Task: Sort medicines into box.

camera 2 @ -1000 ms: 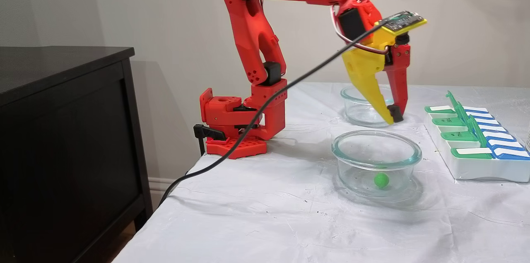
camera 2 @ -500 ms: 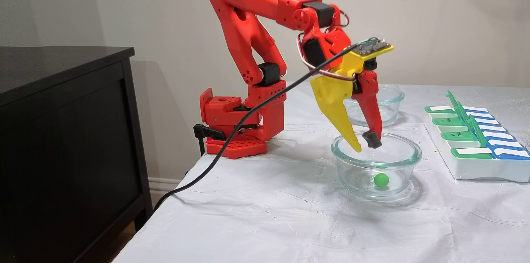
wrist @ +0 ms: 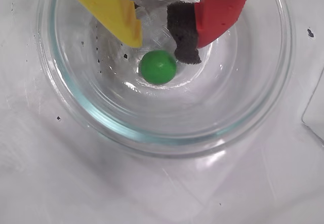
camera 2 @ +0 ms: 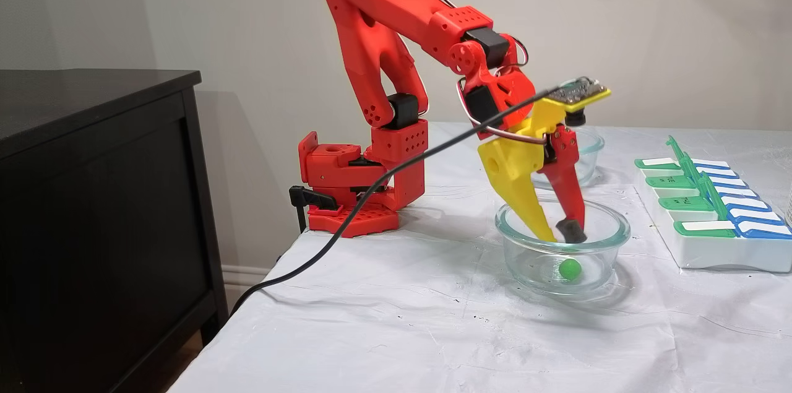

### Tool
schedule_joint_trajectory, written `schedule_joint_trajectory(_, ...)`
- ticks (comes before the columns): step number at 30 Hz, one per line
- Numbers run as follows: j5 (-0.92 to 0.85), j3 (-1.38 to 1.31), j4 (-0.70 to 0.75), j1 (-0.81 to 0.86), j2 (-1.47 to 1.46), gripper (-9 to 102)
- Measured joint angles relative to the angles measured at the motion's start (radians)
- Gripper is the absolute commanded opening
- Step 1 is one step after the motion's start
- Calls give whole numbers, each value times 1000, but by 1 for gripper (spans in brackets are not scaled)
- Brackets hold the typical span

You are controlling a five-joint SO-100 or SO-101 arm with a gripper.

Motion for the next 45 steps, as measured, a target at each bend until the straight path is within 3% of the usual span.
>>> schedule_joint_trajectory(19,-28,-5,-115,-14,-61,11)
schedule_joint_trajectory(45,-143,-5,-115,31,-74,12)
